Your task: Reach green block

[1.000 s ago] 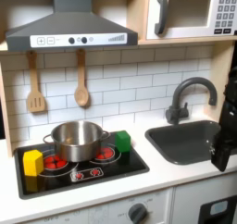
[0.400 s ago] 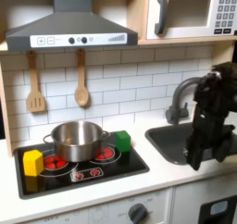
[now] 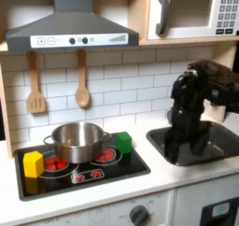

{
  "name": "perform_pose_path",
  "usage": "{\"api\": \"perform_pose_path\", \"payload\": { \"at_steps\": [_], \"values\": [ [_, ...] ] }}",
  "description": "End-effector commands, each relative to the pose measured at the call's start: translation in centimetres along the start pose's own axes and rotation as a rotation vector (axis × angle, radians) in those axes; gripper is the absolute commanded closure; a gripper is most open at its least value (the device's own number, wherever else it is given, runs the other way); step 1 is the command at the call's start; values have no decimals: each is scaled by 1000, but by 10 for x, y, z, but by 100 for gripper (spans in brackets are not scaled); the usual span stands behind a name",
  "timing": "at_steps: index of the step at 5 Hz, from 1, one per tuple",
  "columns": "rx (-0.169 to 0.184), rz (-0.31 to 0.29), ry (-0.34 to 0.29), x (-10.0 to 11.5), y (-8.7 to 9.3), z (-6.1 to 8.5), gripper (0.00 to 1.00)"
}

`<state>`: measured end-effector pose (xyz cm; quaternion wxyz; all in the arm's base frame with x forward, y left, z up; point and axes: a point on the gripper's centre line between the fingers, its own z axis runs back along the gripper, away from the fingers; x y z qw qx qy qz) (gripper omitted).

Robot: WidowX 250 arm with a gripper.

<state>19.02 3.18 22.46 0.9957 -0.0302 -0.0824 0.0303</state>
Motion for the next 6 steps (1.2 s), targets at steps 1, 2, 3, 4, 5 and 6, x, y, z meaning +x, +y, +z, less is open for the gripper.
{"api": "perform_pose_path", "payload": {
  "at_steps": [1,2,3,4,5,6],
  "values": [
    [17,0,-30,34,12,-7,0],
    [22,2,-45,51,14,-12,0],
    [31,19,-69,73,17,-15,0],
    [33,41,-81,90,19,-17,0],
    [40,59,-94,108,20,-19,0],
    [50,70,-96,121,22,-21,0]
  ]
}}
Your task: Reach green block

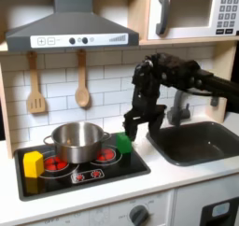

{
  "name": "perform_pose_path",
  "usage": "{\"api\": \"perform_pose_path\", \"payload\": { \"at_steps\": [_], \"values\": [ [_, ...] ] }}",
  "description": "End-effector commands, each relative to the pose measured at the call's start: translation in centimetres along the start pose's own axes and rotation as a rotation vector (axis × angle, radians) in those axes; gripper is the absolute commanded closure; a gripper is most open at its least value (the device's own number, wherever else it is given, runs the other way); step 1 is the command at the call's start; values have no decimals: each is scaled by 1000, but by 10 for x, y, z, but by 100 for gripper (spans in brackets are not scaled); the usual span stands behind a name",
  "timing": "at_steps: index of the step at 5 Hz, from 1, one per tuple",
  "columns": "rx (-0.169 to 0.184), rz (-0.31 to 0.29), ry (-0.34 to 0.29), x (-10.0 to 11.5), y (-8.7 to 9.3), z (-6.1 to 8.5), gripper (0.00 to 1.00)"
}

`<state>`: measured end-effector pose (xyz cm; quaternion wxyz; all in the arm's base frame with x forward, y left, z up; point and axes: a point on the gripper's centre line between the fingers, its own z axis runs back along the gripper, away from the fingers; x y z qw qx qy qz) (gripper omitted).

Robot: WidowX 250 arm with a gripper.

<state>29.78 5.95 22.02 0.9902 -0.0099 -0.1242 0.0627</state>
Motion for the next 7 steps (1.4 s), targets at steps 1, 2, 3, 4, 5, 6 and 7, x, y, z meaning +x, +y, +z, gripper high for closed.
{"api": "perform_pose_path", "payload": {
  "at_steps": [1,2,3,4,5,6,7],
  "values": [
    [9,7,-16,22,-3,-5,0],
    [17,14,-23,32,-3,-8,0],
    [22,7,-30,42,-5,-11,0],
    [31,19,-35,52,-4,-18,0],
    [32,22,-41,61,-7,-23,0],
    [47,19,-28,66,-9,-37,0],
    [47,25,-17,67,-9,-46,0]
  ]
}}
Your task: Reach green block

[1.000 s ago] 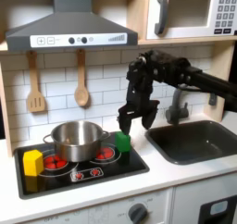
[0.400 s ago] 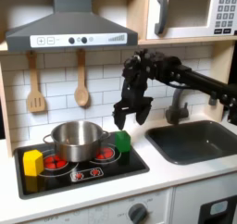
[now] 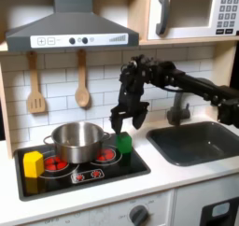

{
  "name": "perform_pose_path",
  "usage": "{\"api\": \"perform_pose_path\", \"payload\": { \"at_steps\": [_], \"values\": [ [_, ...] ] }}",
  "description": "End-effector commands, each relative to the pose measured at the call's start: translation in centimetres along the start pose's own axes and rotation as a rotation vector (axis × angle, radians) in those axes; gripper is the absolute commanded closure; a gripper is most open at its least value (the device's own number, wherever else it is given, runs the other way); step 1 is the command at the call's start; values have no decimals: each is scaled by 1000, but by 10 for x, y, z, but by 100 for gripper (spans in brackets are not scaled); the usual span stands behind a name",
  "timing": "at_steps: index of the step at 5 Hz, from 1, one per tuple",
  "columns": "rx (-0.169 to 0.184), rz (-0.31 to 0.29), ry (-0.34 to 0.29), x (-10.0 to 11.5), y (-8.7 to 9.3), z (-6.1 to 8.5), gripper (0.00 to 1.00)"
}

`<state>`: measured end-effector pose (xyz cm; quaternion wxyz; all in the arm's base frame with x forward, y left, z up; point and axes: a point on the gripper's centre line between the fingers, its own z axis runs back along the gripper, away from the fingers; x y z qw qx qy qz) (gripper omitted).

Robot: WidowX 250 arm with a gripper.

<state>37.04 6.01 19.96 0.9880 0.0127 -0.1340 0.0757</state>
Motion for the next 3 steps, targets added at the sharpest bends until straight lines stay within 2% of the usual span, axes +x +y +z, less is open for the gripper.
{"api": "perform_pose_path", "payload": {
  "at_steps": [1,2,3],
  "values": [
    [2,-1,23,1,-4,-18,0],
    [8,12,17,6,-2,-24,0],
    [9,-5,39,6,-6,-36,0]
  ]
}}
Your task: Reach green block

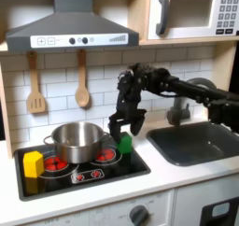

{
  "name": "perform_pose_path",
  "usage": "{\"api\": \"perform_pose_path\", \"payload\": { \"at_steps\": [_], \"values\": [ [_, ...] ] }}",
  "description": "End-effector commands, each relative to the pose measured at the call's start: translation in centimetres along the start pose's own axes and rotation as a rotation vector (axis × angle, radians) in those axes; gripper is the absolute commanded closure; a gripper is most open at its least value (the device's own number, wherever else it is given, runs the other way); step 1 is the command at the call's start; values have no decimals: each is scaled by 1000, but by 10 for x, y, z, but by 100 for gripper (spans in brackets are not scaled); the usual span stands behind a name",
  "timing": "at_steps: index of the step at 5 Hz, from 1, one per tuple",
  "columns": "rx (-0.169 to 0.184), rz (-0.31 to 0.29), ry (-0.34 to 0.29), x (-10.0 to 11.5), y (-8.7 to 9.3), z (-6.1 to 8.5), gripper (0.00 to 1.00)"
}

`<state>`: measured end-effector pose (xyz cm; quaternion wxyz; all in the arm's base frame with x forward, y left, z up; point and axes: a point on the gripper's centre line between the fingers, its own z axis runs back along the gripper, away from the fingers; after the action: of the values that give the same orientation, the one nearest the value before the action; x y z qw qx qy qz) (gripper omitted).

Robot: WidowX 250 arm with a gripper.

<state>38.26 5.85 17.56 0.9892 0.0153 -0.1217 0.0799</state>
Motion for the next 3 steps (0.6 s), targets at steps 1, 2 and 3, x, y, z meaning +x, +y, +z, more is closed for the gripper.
{"api": "perform_pose_path", "payload": {
  "at_steps": [1,2,3],
  "values": [
    [9,-20,32,0,-4,-17,0],
    [18,-2,41,2,-1,-25,0],
    [13,0,59,2,-2,-33,0]
  ]
}}
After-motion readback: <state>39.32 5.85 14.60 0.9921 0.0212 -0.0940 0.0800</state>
